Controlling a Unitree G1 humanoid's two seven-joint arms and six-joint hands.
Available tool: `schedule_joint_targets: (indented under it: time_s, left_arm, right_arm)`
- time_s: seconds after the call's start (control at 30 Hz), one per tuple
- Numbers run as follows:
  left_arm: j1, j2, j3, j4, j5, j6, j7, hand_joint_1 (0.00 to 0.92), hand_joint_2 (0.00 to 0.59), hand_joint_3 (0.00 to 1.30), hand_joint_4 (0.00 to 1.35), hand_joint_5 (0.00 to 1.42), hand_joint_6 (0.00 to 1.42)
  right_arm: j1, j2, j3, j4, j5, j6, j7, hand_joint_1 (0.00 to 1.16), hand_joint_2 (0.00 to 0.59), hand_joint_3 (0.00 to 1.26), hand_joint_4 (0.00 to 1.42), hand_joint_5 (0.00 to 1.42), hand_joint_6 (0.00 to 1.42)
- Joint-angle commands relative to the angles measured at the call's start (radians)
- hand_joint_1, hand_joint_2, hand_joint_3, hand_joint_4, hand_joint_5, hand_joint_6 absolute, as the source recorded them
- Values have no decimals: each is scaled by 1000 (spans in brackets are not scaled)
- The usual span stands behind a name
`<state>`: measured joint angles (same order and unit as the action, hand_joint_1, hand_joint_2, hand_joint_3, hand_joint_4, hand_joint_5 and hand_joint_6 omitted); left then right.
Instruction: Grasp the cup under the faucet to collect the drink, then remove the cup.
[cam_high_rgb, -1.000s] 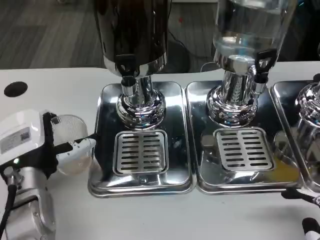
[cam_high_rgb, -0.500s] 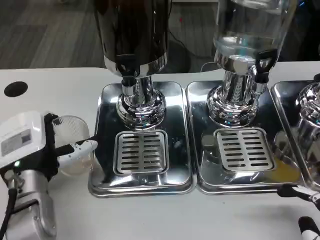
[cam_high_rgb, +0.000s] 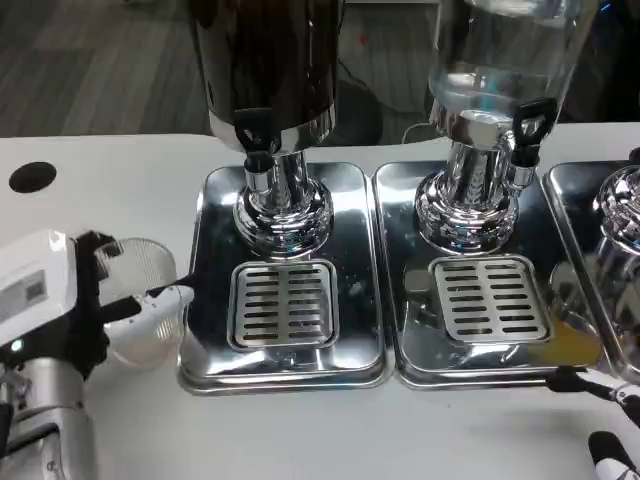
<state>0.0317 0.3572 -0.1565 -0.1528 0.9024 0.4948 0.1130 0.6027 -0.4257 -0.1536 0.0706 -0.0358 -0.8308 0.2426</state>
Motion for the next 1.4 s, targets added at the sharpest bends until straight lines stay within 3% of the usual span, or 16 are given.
schedule_joint_targets:
  time_s: [0.03, 0.43, 1.17, 1.4]
  left_arm:
    - [-12, 7, -5, -65, 8, -39, 1, 278, 74, 533, 657, 891, 1006]
    - [-29, -19, -28, -72, 16, -64, 5, 277, 71, 533, 653, 891, 1009]
    - [-194, -131, -166, 134, 25, -70, 38, 277, 70, 533, 645, 880, 1002]
    - [-231, -150, -189, 182, 22, -77, 51, 268, 70, 526, 637, 873, 1000]
  right_arm:
    - [4, 7, 1, -1, 7, -11, 6, 403, 476, 307, 187, 132, 78]
    - [15, 7, -2, 4, 23, -22, 10, 401, 476, 307, 187, 132, 80]
    - [26, 0, -19, 40, 59, -51, 26, 399, 476, 307, 200, 143, 80]
    - [17, 0, -21, 54, 62, -48, 38, 399, 476, 307, 200, 143, 80]
